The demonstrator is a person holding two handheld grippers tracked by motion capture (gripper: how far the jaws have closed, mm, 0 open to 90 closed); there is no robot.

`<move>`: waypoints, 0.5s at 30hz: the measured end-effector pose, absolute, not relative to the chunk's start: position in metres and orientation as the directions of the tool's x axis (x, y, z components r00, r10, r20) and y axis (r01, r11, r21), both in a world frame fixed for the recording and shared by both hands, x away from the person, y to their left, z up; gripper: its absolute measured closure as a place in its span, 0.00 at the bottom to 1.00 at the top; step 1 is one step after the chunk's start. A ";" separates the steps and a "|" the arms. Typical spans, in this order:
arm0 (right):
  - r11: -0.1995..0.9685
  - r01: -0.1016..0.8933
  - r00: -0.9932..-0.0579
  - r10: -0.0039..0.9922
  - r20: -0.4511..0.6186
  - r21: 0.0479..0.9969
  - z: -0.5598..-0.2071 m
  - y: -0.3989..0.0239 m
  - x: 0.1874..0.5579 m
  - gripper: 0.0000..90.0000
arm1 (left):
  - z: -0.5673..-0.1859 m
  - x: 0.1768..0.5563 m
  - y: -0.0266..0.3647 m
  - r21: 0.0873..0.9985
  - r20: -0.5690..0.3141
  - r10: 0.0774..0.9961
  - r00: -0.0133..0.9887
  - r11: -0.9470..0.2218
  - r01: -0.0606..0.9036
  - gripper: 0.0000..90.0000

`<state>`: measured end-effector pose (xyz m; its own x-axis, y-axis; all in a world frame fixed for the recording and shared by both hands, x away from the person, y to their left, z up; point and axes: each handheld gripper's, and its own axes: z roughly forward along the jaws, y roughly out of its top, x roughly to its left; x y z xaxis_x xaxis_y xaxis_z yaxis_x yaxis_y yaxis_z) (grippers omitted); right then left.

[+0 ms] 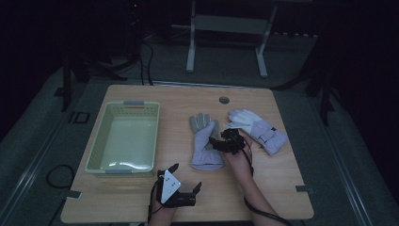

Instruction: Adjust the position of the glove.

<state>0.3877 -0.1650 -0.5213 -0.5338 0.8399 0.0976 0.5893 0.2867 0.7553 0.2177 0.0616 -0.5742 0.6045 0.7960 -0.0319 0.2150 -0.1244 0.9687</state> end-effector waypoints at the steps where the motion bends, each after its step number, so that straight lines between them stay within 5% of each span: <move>1: 0.295 0.581 -0.544 0.834 0.093 0.758 -0.518 -0.168 0.388 0.43 | -0.574 0.218 0.062 0.968 -0.031 0.796 0.605 -0.126 0.215 0.00; 15: 0.387 0.505 -0.633 0.774 0.026 0.771 -0.482 -0.237 0.399 0.48 | -0.574 0.218 0.062 0.968 -0.037 0.796 0.604 -0.121 0.218 0.00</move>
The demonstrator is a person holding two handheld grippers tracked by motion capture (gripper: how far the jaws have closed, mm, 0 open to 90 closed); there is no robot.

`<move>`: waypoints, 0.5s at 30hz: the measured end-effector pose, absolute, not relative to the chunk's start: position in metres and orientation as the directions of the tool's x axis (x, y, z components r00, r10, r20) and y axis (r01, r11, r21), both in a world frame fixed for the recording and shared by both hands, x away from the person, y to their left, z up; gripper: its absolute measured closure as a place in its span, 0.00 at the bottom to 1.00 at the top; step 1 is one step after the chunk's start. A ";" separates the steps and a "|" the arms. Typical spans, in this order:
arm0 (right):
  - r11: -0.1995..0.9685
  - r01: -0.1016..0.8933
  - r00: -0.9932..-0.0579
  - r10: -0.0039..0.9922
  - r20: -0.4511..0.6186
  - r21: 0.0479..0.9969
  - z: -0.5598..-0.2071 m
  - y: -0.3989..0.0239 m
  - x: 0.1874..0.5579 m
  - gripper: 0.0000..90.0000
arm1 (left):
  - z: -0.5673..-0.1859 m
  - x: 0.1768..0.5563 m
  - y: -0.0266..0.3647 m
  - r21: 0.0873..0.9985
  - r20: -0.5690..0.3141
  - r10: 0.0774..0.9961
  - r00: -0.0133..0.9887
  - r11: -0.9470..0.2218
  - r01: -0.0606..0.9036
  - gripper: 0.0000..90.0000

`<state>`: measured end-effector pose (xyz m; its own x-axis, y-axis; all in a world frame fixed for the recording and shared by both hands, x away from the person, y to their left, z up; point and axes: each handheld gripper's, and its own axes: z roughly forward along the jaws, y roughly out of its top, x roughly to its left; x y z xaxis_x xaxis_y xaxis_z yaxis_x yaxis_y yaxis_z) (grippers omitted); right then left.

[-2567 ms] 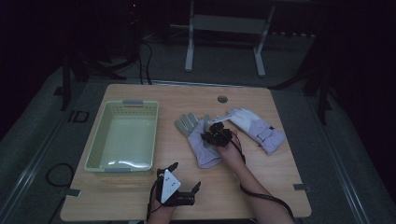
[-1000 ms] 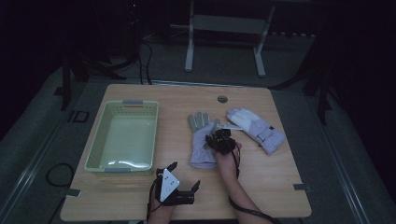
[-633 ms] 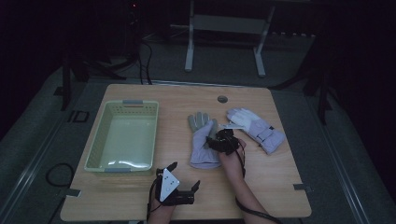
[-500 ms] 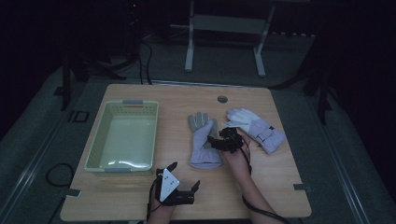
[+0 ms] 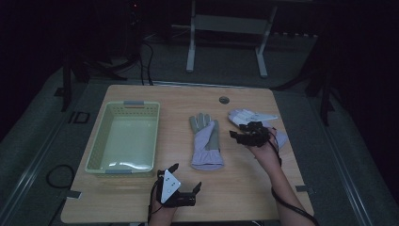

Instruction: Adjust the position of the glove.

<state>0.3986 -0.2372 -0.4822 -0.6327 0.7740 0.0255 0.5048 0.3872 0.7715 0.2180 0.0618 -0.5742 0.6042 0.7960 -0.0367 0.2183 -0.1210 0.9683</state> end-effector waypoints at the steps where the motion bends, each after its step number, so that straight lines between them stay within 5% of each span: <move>1: 0.402 0.501 -0.636 0.771 0.012 0.766 -0.481 -0.243 0.399 0.48 | -0.574 0.218 0.062 0.969 -0.036 0.797 0.603 -0.121 0.218 0.00; 15: 0.403 0.533 -0.591 0.806 -0.013 0.744 -0.469 -0.315 0.428 0.54 | -0.574 0.218 0.062 0.969 -0.041 0.800 0.598 -0.114 0.219 0.00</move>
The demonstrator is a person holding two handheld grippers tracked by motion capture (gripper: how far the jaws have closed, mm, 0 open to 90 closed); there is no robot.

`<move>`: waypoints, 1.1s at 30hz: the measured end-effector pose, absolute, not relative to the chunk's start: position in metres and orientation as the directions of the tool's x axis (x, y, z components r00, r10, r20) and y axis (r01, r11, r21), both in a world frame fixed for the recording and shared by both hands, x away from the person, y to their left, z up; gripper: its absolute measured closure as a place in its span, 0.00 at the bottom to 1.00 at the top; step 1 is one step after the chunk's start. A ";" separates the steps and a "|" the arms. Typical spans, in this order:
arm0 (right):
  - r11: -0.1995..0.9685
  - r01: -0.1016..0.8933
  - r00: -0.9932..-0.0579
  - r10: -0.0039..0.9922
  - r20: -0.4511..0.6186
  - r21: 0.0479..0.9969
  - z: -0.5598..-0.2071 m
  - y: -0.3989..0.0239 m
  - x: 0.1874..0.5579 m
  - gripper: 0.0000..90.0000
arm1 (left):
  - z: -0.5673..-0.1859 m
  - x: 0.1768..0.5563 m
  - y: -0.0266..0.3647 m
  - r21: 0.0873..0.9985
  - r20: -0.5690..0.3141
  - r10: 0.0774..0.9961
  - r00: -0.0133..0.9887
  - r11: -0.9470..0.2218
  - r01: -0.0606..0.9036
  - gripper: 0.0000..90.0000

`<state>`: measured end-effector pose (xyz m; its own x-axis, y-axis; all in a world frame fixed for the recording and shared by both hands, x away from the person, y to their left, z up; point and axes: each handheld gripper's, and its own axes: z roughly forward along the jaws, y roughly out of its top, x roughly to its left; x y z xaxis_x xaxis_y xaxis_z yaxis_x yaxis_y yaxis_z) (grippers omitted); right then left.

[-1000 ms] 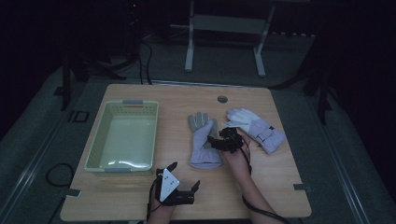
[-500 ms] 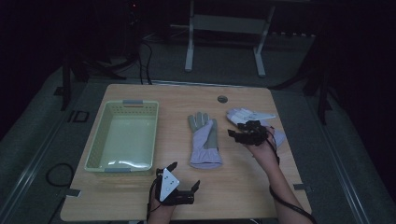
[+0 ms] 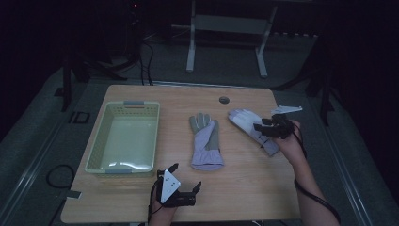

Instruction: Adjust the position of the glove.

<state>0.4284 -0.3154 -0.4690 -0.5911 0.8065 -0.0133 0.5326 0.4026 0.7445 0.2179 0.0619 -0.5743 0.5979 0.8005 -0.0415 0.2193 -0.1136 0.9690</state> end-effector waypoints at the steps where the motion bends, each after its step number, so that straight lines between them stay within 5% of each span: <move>1: 0.406 0.531 -0.588 0.809 -0.021 0.744 -0.469 -0.318 0.430 0.54 | -0.574 0.218 0.062 0.969 -0.042 0.800 0.599 -0.114 0.220 0.00; 33: 0.439 0.646 -0.579 0.815 0.027 0.625 -0.535 -0.341 0.477 0.57 | -0.574 0.218 0.062 0.968 -0.041 0.799 0.600 -0.116 0.220 0.00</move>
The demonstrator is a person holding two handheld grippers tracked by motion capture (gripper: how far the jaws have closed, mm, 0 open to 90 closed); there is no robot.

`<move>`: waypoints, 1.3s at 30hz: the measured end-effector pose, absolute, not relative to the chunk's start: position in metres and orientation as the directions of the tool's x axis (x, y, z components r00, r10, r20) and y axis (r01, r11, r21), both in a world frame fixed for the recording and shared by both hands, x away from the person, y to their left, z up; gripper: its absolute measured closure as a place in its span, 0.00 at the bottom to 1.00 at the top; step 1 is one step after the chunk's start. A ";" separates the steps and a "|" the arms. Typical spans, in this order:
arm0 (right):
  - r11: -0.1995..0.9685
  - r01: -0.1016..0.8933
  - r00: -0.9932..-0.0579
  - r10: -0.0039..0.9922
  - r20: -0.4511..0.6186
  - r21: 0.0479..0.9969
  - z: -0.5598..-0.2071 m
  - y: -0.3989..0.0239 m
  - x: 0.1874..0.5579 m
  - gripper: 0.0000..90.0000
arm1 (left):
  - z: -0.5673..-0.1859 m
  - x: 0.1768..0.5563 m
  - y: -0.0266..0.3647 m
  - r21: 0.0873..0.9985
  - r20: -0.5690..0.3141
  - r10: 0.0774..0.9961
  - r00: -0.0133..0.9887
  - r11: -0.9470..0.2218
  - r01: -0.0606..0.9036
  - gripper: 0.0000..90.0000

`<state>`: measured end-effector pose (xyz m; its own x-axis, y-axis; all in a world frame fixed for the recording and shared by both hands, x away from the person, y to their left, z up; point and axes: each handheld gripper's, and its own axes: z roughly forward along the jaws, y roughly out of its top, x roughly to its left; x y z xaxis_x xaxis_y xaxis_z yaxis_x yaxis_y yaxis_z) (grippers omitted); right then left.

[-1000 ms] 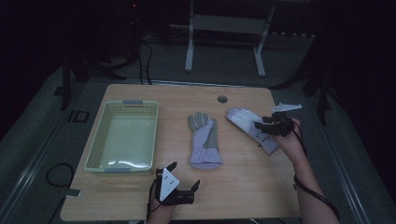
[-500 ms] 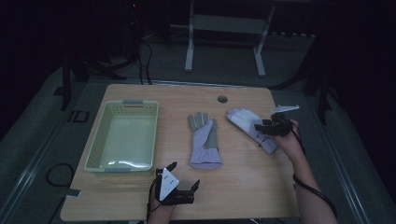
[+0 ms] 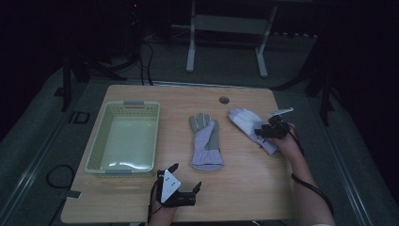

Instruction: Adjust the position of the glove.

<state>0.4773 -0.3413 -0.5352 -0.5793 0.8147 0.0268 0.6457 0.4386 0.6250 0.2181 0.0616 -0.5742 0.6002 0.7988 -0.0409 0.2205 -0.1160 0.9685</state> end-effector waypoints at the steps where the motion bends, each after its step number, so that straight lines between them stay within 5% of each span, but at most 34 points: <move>1: 0.432 0.650 -0.577 0.816 0.036 0.625 -0.536 -0.342 0.478 0.58 | -0.574 0.218 0.062 0.968 -0.040 0.798 0.601 -0.118 0.220 0.00; 5: 0.435 0.653 -0.591 0.805 0.058 0.620 -0.535 -0.342 0.478 0.68 | -0.574 0.218 0.062 0.969 -0.036 0.797 0.602 -0.120 0.217 0.00; 16: 0.419 0.674 -0.565 0.823 0.059 0.608 -0.533 -0.336 0.476 0.75 | -0.574 0.219 0.061 0.967 -0.039 0.797 0.602 -0.121 0.223 0.00; 23: 0.345 0.706 -0.476 0.878 0.053 0.619 -0.523 -0.326 0.465 0.86 | -0.574 0.218 0.062 0.968 -0.041 0.800 0.599 -0.117 0.223 0.00; 39: 0.129 0.697 -0.244 0.968 0.065 0.705 -0.457 -0.315 0.425 0.89 | -0.574 0.218 0.061 0.967 -0.037 0.797 0.603 -0.123 0.222 0.00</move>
